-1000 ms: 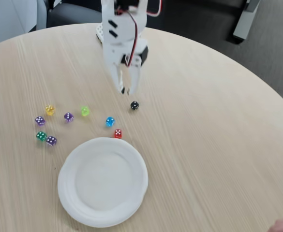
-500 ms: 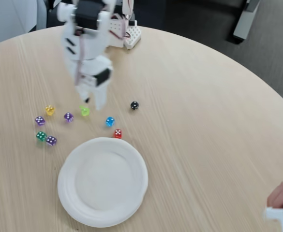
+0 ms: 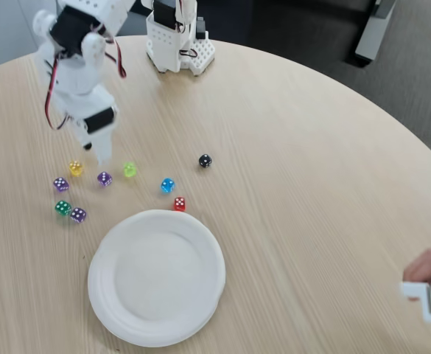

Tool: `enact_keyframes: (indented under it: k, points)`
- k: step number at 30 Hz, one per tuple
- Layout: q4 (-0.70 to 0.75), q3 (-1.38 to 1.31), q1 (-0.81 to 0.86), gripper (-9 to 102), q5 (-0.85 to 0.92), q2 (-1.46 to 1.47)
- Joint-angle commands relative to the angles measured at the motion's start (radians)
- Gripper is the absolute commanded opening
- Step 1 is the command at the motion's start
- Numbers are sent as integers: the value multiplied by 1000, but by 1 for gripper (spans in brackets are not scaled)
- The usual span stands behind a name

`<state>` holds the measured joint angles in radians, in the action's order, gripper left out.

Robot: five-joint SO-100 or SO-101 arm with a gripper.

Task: Pick a purple dice and put it in the plate.

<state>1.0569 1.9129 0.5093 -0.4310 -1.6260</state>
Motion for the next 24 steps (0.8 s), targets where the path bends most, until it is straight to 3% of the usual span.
enact_keyframes:
  k: [1,7,24]
  points:
    - [-98,-38,12,16,-11,-3]
    - [-198,-38,0,16,-12,-3]
    - [-184,-20,-11,16,-147,34]
